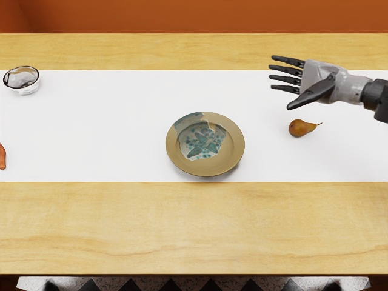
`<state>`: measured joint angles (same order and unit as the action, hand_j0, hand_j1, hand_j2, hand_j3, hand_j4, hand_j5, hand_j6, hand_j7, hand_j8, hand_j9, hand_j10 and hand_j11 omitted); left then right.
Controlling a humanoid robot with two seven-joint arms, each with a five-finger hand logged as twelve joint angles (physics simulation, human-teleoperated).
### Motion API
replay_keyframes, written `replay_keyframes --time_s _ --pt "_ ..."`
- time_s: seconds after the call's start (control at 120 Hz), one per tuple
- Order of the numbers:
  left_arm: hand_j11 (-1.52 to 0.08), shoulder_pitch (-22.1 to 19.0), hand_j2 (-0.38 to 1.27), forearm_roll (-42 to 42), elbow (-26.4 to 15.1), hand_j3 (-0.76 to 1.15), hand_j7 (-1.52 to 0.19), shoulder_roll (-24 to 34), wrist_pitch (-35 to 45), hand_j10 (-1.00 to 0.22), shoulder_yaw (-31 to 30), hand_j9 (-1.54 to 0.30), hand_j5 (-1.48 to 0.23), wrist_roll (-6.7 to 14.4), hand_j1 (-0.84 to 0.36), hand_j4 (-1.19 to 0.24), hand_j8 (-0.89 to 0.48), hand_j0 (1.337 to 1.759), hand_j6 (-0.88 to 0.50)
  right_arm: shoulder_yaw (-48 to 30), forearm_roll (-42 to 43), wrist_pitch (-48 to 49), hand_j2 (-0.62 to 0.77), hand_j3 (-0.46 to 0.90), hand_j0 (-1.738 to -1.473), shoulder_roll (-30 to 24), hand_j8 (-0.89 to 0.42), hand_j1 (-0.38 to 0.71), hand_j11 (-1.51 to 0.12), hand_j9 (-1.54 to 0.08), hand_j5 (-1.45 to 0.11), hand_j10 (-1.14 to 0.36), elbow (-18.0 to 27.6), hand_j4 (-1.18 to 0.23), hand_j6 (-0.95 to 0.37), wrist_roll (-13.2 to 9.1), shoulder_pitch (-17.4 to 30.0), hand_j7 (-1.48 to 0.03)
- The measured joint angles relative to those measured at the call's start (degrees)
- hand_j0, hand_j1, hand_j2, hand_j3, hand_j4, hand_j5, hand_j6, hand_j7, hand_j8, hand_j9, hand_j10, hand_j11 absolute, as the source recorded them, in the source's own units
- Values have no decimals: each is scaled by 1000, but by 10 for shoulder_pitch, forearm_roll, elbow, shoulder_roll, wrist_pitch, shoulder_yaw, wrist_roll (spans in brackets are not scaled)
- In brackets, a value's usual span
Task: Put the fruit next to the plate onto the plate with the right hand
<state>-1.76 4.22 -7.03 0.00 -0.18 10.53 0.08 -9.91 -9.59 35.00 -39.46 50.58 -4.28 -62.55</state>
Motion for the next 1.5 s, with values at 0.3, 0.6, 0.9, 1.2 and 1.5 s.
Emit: replay_keyframes --time_s 0.3,0.6,0.9,1.2,1.5 --pt "-27 0 4 0 0 0 -27 0 0 -21 0 -27 -27 0 325 -21 -21 1658 -21 -14 69 0 1 0 -1658 -1 2 -349 0 0 0 1 -32 0 2 -9 -7 0" --pt "-27 0 4 0 0 0 -27 0 0 -21 0 -27 -27 0 325 -21 -21 1658 -21 -57 388 -26 1 0 -1658 4 0 -349 0 0 0 0 -20 -1 -1 10 -19 0" --pt "-27 0 4 0 0 0 -27 0 0 -21 0 -27 -27 0 325 -21 -21 1658 -21 -53 490 -80 -5 0 -1658 4 -33 -313 -40 -40 -40 -32 22 -33 -34 15 -32 -40" --pt "-27 0 4 0 0 0 -27 0 0 -21 0 -27 -27 0 325 -21 -21 1658 -21 34 545 -248 -24 0 -1658 6 -135 -193 -171 -171 -172 -134 64 -135 -136 11 -30 -171" --pt "-27 0 4 0 0 0 -27 0 0 -21 0 -27 -27 0 325 -21 -21 1658 -21 89 552 -353 -35 0 -1658 14 -192 -126 -244 -244 -244 -190 71 -191 -193 15 -6 -244"
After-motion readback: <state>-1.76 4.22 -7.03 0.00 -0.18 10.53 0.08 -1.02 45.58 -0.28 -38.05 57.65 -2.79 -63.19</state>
